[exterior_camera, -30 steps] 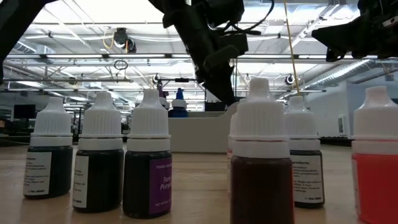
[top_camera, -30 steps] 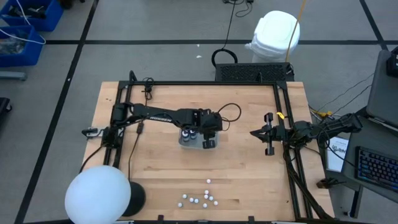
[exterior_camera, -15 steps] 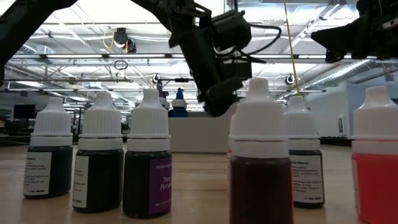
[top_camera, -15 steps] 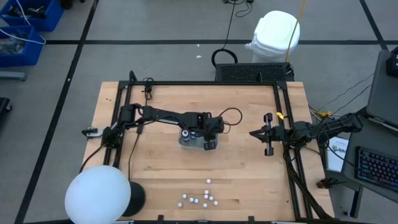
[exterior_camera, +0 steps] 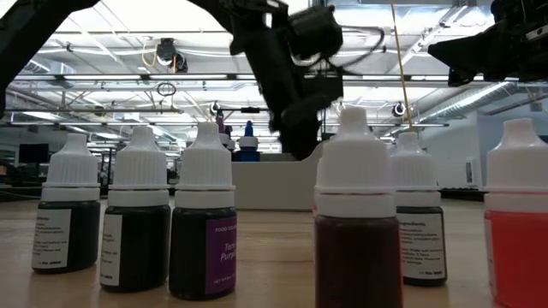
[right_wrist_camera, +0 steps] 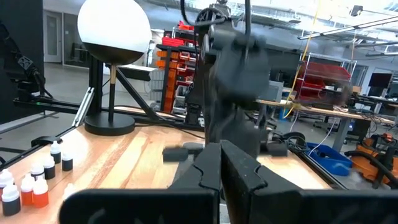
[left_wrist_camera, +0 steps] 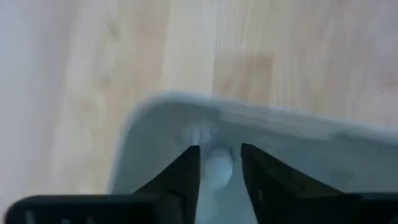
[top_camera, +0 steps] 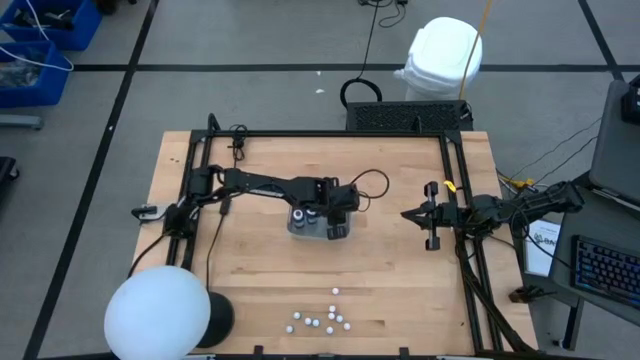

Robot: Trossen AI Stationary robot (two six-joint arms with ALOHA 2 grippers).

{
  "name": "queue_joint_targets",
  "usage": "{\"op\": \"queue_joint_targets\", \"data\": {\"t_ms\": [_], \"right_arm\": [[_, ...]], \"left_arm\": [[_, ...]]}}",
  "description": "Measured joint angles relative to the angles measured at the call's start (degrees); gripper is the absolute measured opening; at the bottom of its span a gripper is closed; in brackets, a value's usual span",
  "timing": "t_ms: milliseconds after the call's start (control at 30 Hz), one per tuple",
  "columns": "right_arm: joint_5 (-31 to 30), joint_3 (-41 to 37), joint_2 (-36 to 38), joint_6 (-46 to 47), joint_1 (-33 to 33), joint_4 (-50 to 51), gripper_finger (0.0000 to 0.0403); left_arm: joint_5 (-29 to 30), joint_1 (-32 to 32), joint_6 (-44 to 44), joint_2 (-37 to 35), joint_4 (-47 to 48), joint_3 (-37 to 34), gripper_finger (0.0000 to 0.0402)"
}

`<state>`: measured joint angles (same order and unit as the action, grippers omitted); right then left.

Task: Pick & Place food coloring
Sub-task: Put the small violet food coloring bottle into the gray bin, then put the small orange food coloring bottle into the gray bin

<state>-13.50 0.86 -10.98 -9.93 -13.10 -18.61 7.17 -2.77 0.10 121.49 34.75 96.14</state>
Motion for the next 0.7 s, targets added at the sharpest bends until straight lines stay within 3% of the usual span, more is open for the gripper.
{"op": "queue_joint_targets", "data": {"t_ms": [233, 433, 700], "right_arm": [[0.00, 0.00, -0.44, 0.00, 0.00, -0.38, 0.0000], [0.03, -0.02, -0.68, 0.02, 0.00, -0.47, 0.0000], [0.04, -0.02, -0.79, 0.20, 0.00, -1.36, 0.0000]], "left_arm": [[1.30, 2.03, -0.41, -9.21, 2.83, 0.06, 0.0185], [-2.62, 7.94, -5.29, -16.40, 7.19, 0.09, 0.0191], [-1.57, 20.96, -6.92, -11.31, 8.24, 0.06, 0.0165]]}}
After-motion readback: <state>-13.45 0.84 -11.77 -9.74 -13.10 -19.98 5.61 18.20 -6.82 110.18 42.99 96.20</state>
